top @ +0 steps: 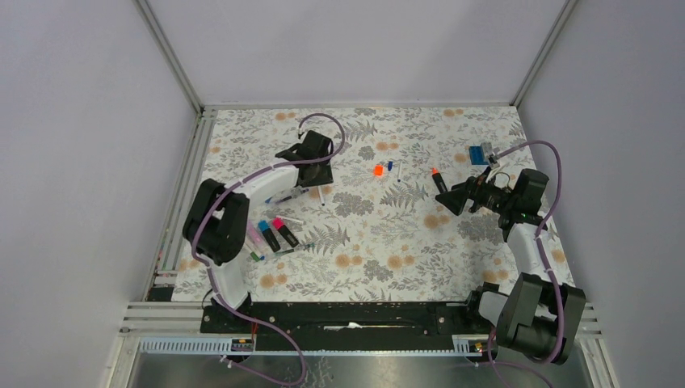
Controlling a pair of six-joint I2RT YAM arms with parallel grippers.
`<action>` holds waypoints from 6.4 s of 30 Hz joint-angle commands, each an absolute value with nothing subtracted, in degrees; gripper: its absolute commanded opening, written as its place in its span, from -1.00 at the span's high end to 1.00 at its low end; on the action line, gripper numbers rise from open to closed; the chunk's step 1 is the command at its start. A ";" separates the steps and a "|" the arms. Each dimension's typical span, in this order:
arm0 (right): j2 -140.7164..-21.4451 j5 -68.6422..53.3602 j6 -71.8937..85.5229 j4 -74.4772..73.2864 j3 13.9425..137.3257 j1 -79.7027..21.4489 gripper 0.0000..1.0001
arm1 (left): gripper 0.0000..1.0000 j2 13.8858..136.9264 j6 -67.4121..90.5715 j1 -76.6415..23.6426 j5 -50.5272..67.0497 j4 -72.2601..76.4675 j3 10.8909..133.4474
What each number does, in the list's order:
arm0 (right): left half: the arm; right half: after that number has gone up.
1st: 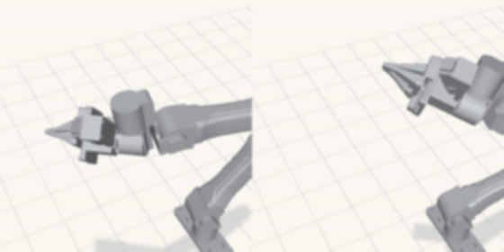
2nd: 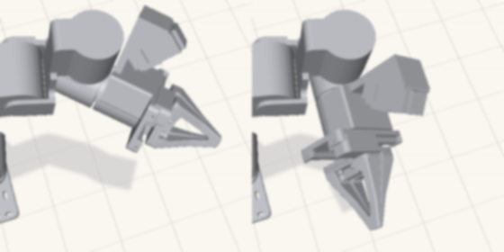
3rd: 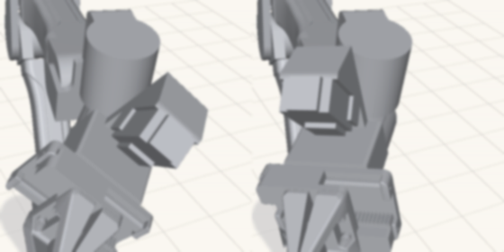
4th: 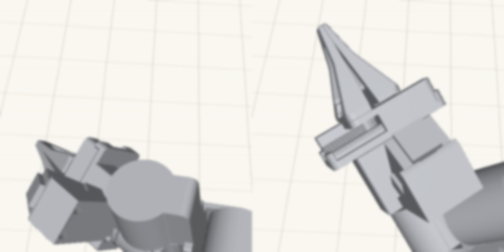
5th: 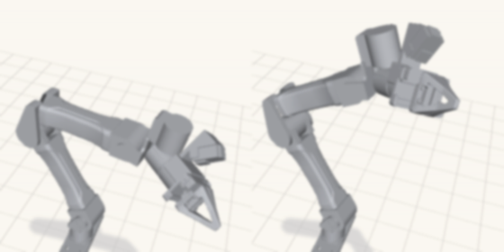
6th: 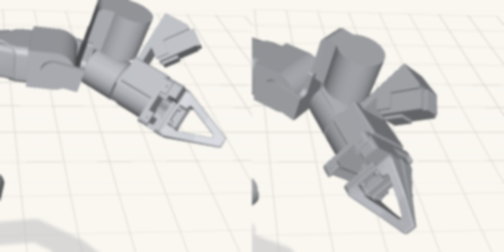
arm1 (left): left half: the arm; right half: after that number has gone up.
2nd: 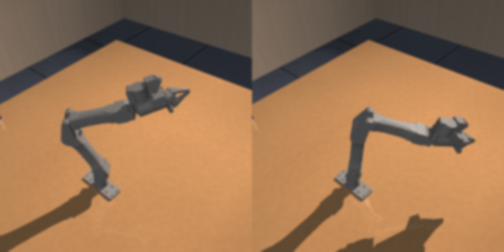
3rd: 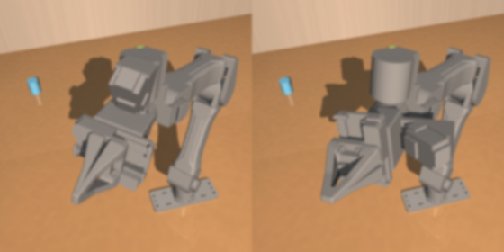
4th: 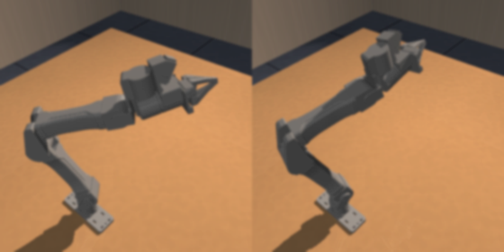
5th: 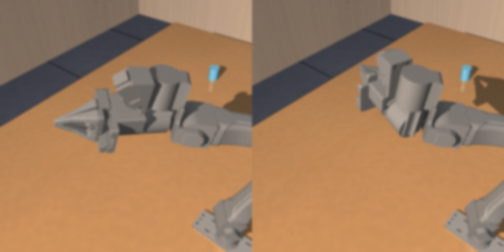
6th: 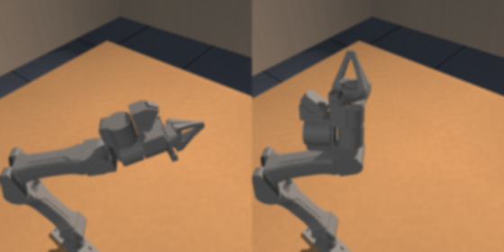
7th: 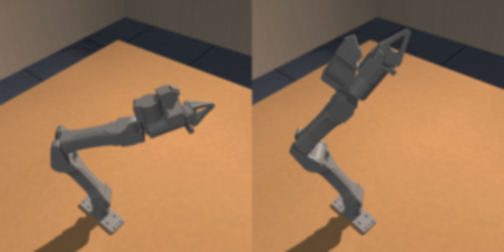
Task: Open the pen caps
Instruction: Pick up the pen from the center of the board, then open the pen cap from the pen.
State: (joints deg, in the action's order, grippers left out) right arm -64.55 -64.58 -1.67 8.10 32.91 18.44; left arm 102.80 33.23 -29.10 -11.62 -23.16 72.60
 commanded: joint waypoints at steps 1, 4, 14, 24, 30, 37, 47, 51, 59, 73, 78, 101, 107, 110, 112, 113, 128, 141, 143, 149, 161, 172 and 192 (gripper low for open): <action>-65.04 -65.40 -3.57 7.41 33.95 18.72 -0.99 | 0.14 107.03 33.92 -29.42 -16.07 -27.06 78.51; -65.43 -65.30 -4.16 6.98 34.03 18.72 -0.99 | 0.16 108.98 33.83 -29.44 -16.54 -28.30 79.84; -65.89 -64.96 -4.53 6.68 34.06 18.72 -0.99 | 0.17 113.40 33.57 -29.42 -14.77 -28.21 80.56; -66.10 -64.95 -4.58 6.60 34.12 18.72 -0.99 | 0.46 115.63 34.06 -29.44 -13.53 -28.14 79.56; -65.99 -64.78 -5.10 6.06 34.29 18.76 -0.99 | 0.83 115.33 33.48 -29.44 -11.24 -26.91 78.64; -65.71 -67.13 -4.14 6.46 34.58 18.74 -0.99 | 1.00 109.05 31.12 -31.11 -9.13 -26.86 80.04; -64.95 -74.43 6.03 13.49 33.26 18.63 -0.99 | 1.00 93.75 35.18 -33.43 5.74 -13.02 67.39; -64.59 -76.56 14.50 22.68 30.79 17.73 -0.99 | 1.00 88.67 39.20 -34.54 12.49 -0.02 61.20; -65.23 -76.32 15.20 22.59 31.00 12.68 -0.99 | 1.00 86.25 44.65 -37.34 14.81 15.56 58.67; -65.31 -76.16 16.37 23.12 31.20 10.10 -0.99 | 1.00 89.66 49.13 -40.47 15.71 25.46 60.55; -65.44 -76.79 19.73 26.64 30.55 9.69 -0.99 | 1.00 90.70 50.31 -41.22 15.87 27.98 60.90; -66.78 -77.26 29.96 34.34 30.17 8.33 -0.99 | 1.00 96.07 52.97 -43.84 14.47 36.90 62.74; -67.13 -76.18 32.57 37.92 29.39 6.22 -0.99 | 1.00 98.51 54.26 -44.88 14.22 39.77 63.89; -67.77 -74.39 33.43 39.06 29.20 5.25 -0.99 | 1.00 99.95 55.19 -46.13 14.19 41.35 64.67; -68.38 -72.87 33.57 39.13 29.32 5.19 -0.98 | 1.00 100.48 55.35 -47.08 13.94 41.86 64.85; -68.66 -72.27 33.76 39.12 29.31 5.19 -0.95 | 1.00 100.66 55.41 -47.45 13.76 42.06 64.77; -69.85 -67.33 36.07 41.01 28.86 4.75 -0.02 | 1.00 103.66 58.45 -50.53 14.49 47.16 63.65; -71.63 -70.01 35.42 41.27 29.94 4.57 1.00 | 0.84 103.33 58.70 -51.30 14.68 47.41 63.76; -71.63 -71.05 34.81 40.86 30.17 4.57 1.00 | 0.61 102.35 57.33 -51.25 14.22 46.03 64.17; -71.31 -75.70 32.13 40.39 30.49 4.57 1.00 | -0.28 99.04 52.38 -49.45 13.99 40.71 65.11; -71.48 -77.52 29.62 37.98 30.95 4.05 1.00 | -0.33 100.53 50.18 -46.78 18.84 33.32 70.56; -72.05 -77.52 28.73 36.55 31.33 3.78 1.00 | 0.07 103.89 51.71 -46.84 22.46 34.07 73.36; -73.03 -77.32 29.36 36.05 31.71 3.78 1.00 | 0.69 105.50 54.91 -46.82 25.72 38.13 71.77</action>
State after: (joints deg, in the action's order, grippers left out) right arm -72.84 -76.69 29.78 35.27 29.67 4.21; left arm 105.01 54.06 -46.57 22.94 33.08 70.81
